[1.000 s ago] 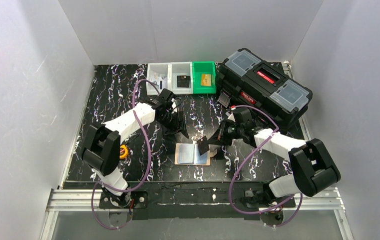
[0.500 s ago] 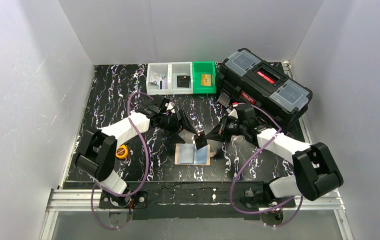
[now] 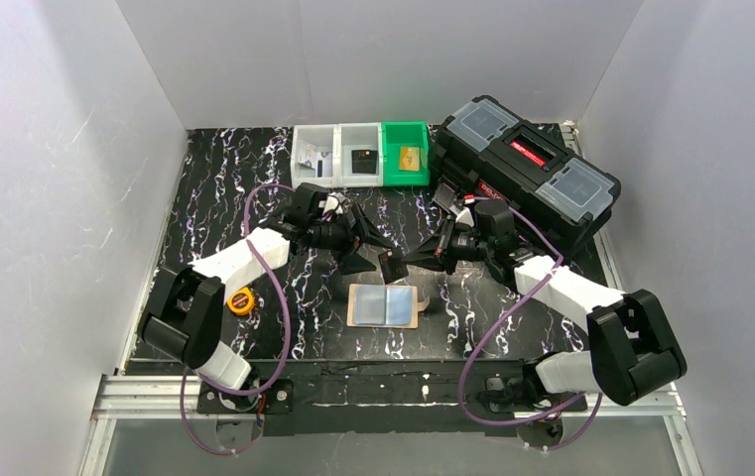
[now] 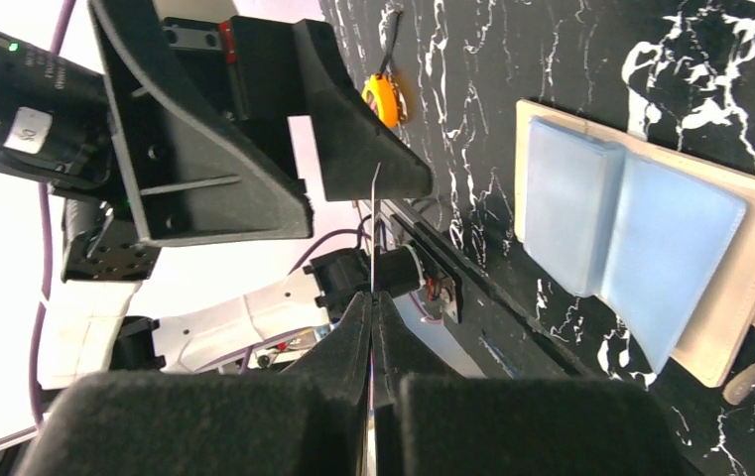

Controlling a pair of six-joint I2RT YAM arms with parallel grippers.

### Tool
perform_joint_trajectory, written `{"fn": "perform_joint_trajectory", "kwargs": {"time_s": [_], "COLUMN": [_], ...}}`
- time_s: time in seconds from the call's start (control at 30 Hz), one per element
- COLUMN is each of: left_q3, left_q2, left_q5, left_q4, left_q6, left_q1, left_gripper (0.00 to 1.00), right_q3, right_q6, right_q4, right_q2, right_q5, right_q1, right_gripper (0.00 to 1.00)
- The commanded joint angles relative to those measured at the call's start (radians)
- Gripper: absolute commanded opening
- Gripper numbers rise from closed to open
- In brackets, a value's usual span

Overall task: Take the credit cards out of the card holder
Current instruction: Remove the credit card from the card holder, then place the credit card in the storage box.

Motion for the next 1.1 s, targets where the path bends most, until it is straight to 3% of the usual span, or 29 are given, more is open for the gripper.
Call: {"fn": "perform_joint_trajectory", "kwargs": {"time_s": [0.0,0.23,0.37,0.57,0.63,0.67,0.7,0.73,0.77,0.8,1.07], "left_q3": [-0.013,-0.045,-0.052,-0.05,-0.048,-0.042,-0.031,-0.003,0.044,0.101,0.401], "left_q2": [-0.037,-0.035,-0.036,-0.054,-0.06,-0.064,-0.069,-0.072,-0.079,-0.079,0.044], "left_q5": [0.044,0.086,0.097,0.101,0.105,0.103,0.094,0.082,0.051,0.02,-0.143], "left_q4": [0.041,0.188,0.229,0.235,0.231,0.214,0.177,0.122,0.009,-0.064,-0.268], "left_q6": [-0.04,-0.146,-0.18,-0.194,-0.191,-0.179,-0.147,-0.105,-0.028,0.041,0.32], "left_q1": [0.004,0.004,0.003,0.004,0.003,0.004,0.004,0.005,0.004,0.005,0.099], "left_gripper": [0.72,0.64,0.52,0.22,0.02,0.0,0.0,0.0,0.0,0.0,0.0], "right_q3": [0.039,0.028,0.019,0.015,0.015,0.026,0.045,0.061,0.107,0.127,0.15], "right_q6": [0.046,0.095,0.121,0.119,0.106,0.077,0.039,-0.007,-0.093,-0.144,-0.229], "right_q4": [0.071,0.144,0.187,0.185,0.171,0.139,0.077,0.009,-0.145,-0.205,-0.342], "right_q2": [-0.033,-0.011,-0.003,-0.004,-0.003,-0.005,-0.015,-0.034,-0.067,-0.105,-0.179], "right_q5": [-0.036,-0.062,-0.07,-0.064,-0.06,-0.054,-0.044,-0.023,0.031,0.051,0.085], "right_q1": [-0.007,-0.007,-0.007,-0.007,-0.007,-0.007,-0.007,-0.007,-0.007,-0.007,-0.007], "right_gripper": [0.01,0.01,0.01,0.01,0.01,0.01,0.21,0.47,0.81,0.98,0.98]}}
